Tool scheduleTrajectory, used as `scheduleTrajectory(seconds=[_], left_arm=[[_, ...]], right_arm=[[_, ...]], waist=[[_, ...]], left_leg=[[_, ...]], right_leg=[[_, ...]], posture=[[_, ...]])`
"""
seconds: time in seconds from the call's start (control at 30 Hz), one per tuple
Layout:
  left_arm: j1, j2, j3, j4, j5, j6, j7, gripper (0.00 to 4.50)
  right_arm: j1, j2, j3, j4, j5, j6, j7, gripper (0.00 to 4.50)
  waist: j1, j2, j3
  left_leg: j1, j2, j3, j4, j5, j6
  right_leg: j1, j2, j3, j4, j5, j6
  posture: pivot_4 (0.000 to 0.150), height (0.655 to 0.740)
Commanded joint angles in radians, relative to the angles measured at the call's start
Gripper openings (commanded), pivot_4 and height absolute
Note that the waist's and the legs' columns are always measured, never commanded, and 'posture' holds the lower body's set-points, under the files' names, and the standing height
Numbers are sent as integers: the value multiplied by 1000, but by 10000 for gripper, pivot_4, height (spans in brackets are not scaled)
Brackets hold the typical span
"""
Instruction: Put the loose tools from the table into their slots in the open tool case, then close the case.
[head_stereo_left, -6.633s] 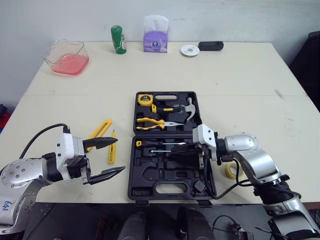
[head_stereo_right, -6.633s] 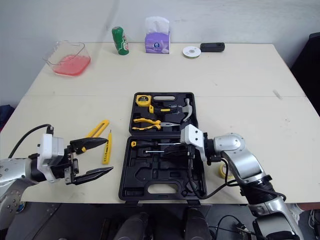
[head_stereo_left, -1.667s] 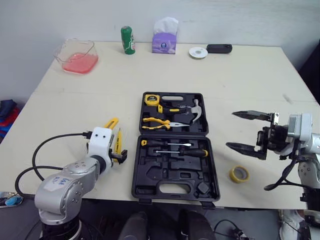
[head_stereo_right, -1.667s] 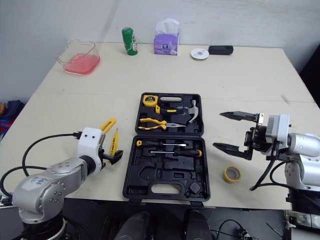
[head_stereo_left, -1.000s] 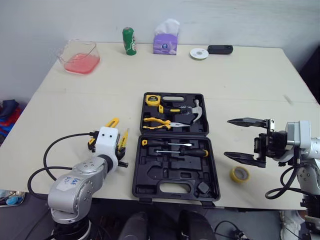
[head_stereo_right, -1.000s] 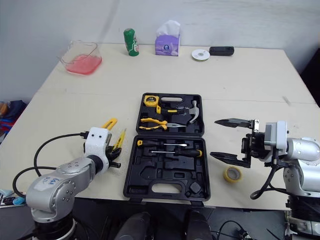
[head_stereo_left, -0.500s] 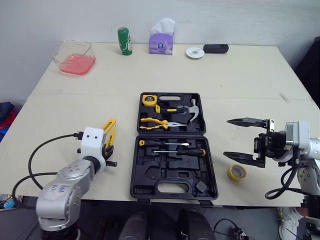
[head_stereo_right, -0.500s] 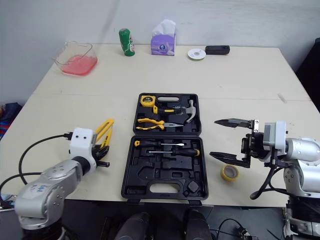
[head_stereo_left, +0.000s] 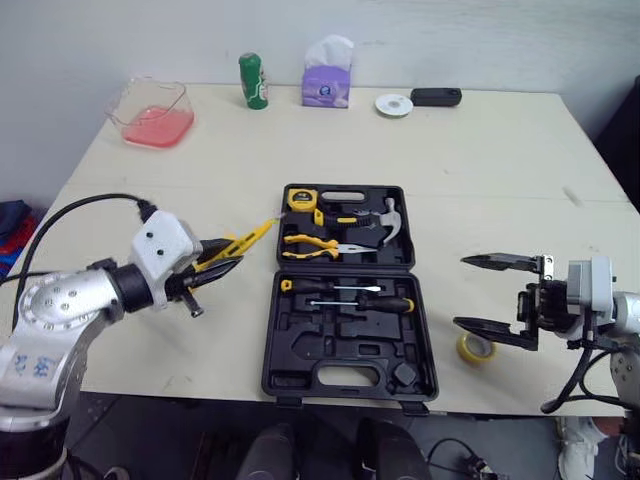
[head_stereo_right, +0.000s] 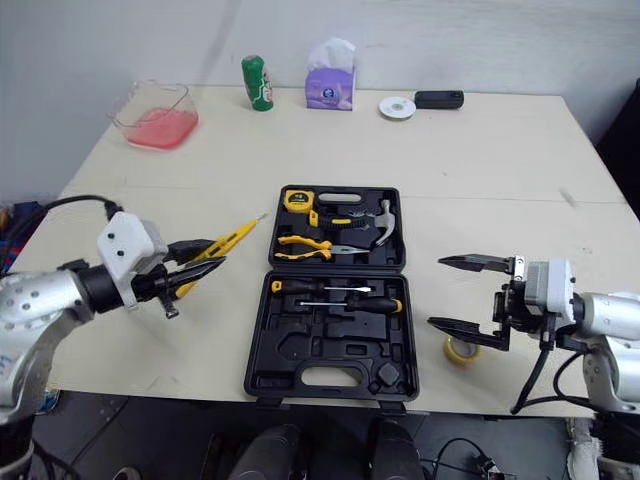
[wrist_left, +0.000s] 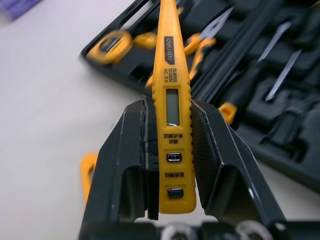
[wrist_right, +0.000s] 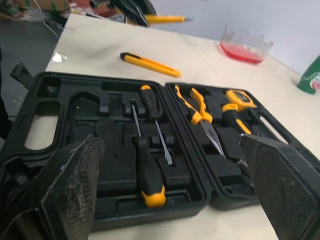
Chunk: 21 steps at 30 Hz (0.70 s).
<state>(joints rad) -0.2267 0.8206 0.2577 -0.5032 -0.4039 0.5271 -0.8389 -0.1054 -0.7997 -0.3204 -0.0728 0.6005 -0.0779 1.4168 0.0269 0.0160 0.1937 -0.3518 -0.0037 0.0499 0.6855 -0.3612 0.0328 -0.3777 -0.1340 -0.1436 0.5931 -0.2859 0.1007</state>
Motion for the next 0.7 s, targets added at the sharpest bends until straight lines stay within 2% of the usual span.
scheduleTrajectory(seconds=[0.03,0.13,0.3,0.43,0.7], left_arm=[[-59,55,-24,19,-93,-19,-145,5380],[-131,93,-91,29,-165,42,-235,5380],[-301,124,-277,56,-151,174,-285,5380],[-430,97,-457,98,-64,222,-299,5380],[-519,46,-654,104,62,304,-268,5380]], right_arm=[[45,-39,-65,-73,34,37,-23,45000],[92,-50,-85,-110,49,72,-35,45000],[169,-58,-103,-178,77,129,-45,45000],[157,-49,-87,-186,67,137,-63,45000],[157,-39,-81,-182,65,133,-60,45000]], waist=[[-1,0,0],[-1,0,0],[2,0,0],[-1,-1,0],[1,-1,1]], left_leg=[[0,0,0,0,0,0],[0,0,0,-1,0,0],[0,-1,0,-1,1,1],[0,-2,1,-1,1,2],[0,-2,1,-1,1,2]], right_leg=[[0,0,0,0,0,0],[0,2,-1,-1,0,0],[1,3,0,1,1,1],[1,4,0,1,1,2],[0,5,0,0,1,2]], posture=[[1500,7400],[1500,7400],[1500,7400],[1500,7400],[1500,7400]])
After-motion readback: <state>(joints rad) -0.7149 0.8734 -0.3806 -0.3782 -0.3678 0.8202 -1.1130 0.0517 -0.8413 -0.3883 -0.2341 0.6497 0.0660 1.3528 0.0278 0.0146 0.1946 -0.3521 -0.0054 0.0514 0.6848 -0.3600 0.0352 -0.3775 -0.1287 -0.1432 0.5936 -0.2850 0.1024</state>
